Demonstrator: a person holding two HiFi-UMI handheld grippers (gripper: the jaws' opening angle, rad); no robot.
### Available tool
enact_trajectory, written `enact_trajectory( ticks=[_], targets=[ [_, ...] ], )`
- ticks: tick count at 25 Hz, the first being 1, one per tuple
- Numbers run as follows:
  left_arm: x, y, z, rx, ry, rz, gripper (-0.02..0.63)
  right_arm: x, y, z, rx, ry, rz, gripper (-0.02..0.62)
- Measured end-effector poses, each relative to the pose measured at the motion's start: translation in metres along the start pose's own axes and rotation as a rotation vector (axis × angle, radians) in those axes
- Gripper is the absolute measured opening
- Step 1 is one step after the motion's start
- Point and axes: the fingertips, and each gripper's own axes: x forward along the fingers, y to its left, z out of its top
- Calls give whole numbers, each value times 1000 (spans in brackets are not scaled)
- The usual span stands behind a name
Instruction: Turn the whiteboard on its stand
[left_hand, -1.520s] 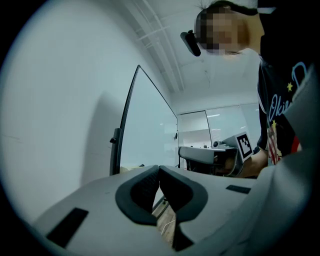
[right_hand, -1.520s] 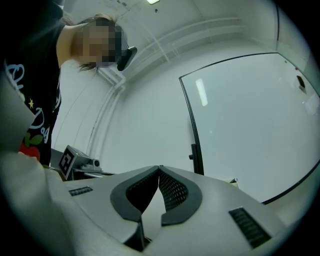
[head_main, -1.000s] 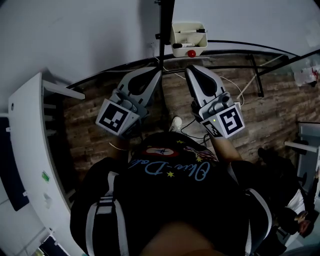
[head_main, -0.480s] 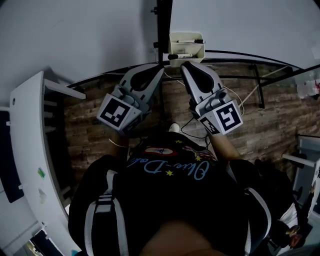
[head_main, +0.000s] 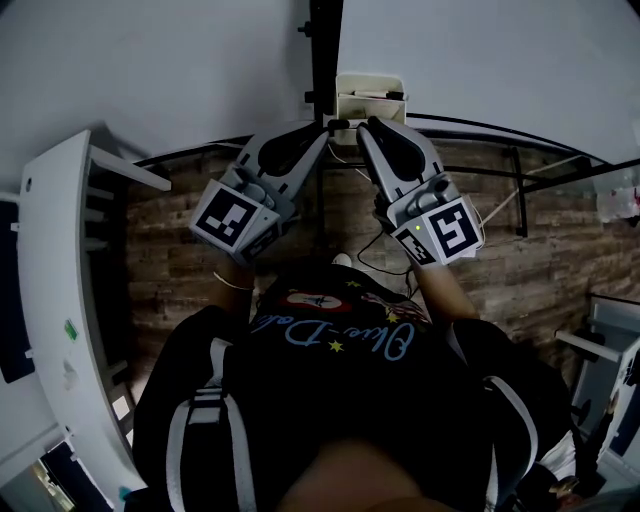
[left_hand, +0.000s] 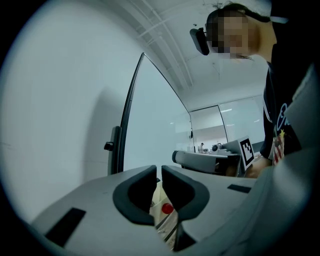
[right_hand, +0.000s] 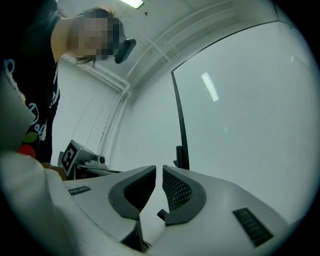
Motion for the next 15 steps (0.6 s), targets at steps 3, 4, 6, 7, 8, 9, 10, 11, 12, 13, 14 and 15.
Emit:
enact_trajectory(
  ticks=[3, 4, 6, 7, 8, 9, 10, 11, 12, 13, 14, 15],
  targets=[
    [4, 3, -3, 14, 6, 8, 26, 2, -4, 0, -4, 1, 9, 51],
    [5, 5, -4, 14, 10, 9, 26, 3, -5, 0, -6, 0, 9, 51],
    [7, 8, -5, 5, 25, 6, 63, 4, -8, -1, -5, 0, 4, 51],
    [9, 10, -6, 3, 29, 2, 67, 5, -10, -1, -1, 2, -2, 51],
    [10, 12, -5, 1, 27, -2, 67, 6, -12, -2, 2, 4, -9, 51],
    [11, 14, -5, -1, 22, -6, 67, 8, -13, -2, 3, 7, -15, 52],
    [12, 17, -5, -5, 17, -10, 67, 10, -14, -3, 1, 10, -19, 51],
    [13, 22, -5, -11, 15, -12, 67, 12, -15, -3, -5, 14, -23, 51],
    [14, 27, -6, -17, 14, -13, 67, 16, -16, -4, -12, 18, -27, 27],
    [15, 33, -6, -22, 14, -14, 67, 20, -17, -5, -18, 22, -32, 26],
    [16, 39, -6, -24, 15, -18, 67, 24, -19, -5, -22, 23, -37, 26],
    [17, 44, -6, -23, 15, -23, 67, 27, -21, -5, -26, 24, -43, 26]
  ],
)
